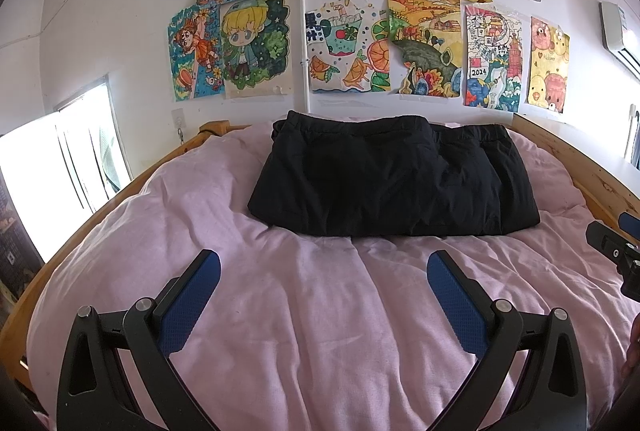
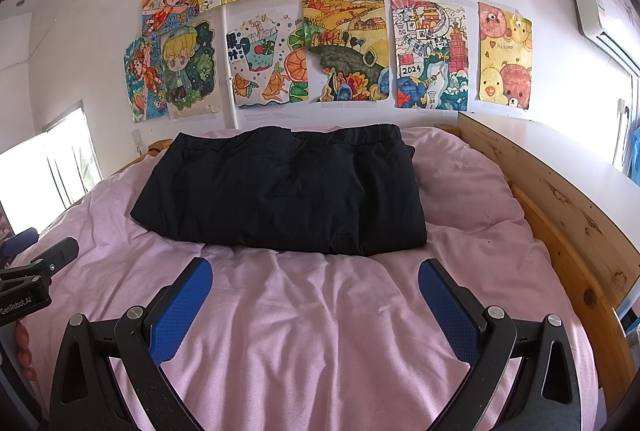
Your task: Fold large clothes
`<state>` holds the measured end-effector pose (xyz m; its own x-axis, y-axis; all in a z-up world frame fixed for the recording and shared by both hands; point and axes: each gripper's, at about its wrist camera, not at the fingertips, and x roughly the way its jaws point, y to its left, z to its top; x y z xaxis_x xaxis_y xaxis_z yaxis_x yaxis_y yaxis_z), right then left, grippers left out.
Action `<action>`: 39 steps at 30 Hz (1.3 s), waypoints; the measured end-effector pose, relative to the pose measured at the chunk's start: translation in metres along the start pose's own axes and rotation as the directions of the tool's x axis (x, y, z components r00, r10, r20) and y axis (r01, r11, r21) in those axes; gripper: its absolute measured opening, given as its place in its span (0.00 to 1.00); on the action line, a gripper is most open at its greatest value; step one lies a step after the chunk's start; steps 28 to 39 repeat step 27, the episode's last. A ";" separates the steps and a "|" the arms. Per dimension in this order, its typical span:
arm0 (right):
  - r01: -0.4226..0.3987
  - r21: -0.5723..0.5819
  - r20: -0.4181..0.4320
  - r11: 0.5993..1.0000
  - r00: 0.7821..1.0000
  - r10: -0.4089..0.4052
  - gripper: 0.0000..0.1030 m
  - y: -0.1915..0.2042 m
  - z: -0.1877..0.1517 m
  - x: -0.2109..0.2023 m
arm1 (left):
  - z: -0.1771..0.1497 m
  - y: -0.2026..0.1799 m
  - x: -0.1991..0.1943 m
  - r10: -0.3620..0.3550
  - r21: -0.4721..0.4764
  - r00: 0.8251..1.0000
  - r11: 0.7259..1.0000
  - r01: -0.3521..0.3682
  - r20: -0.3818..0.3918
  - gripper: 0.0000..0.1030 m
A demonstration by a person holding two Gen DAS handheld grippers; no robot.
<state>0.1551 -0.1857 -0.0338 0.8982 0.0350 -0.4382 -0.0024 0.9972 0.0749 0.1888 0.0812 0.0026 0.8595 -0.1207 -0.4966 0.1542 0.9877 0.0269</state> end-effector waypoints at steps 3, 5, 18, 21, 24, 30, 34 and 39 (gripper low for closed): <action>0.000 0.000 0.000 1.000 1.000 0.000 1.00 0.000 0.000 0.000 | 0.002 0.004 0.001 0.010 -0.007 1.000 1.000 -0.010 -0.010 0.99; -0.001 0.000 0.000 1.000 1.000 0.001 1.00 0.000 0.000 0.000 | 0.005 0.009 0.004 0.005 -0.014 0.999 1.000 -0.006 -0.034 0.99; 0.001 -0.001 0.000 1.000 1.000 -0.001 1.00 0.001 0.000 0.000 | 0.009 0.033 0.013 0.016 -0.101 0.996 0.995 -0.025 -0.090 0.99; 0.001 0.002 -0.001 1.000 1.000 -0.001 1.00 0.001 0.000 0.000 | 0.009 0.033 0.013 0.016 -0.097 0.996 0.995 -0.025 -0.088 0.99; 0.001 0.001 -0.001 1.000 1.000 -0.001 1.00 0.001 0.001 0.000 | 0.008 0.030 0.012 0.016 -0.097 0.996 0.995 -0.024 -0.088 0.99; 0.001 0.001 -0.002 1.000 1.000 -0.001 1.00 0.001 0.001 0.000 | 0.009 0.033 0.013 0.016 -0.093 0.996 0.995 -0.025 -0.092 0.99; 0.001 0.001 -0.002 1.000 1.000 -0.001 1.00 0.001 0.001 0.000 | 0.009 0.033 0.013 0.016 -0.093 0.996 0.995 -0.025 -0.092 0.99; 0.001 0.001 -0.002 1.000 1.000 -0.001 1.00 0.001 0.001 0.000 | 0.009 0.033 0.013 0.016 -0.093 0.996 0.995 -0.025 -0.092 0.99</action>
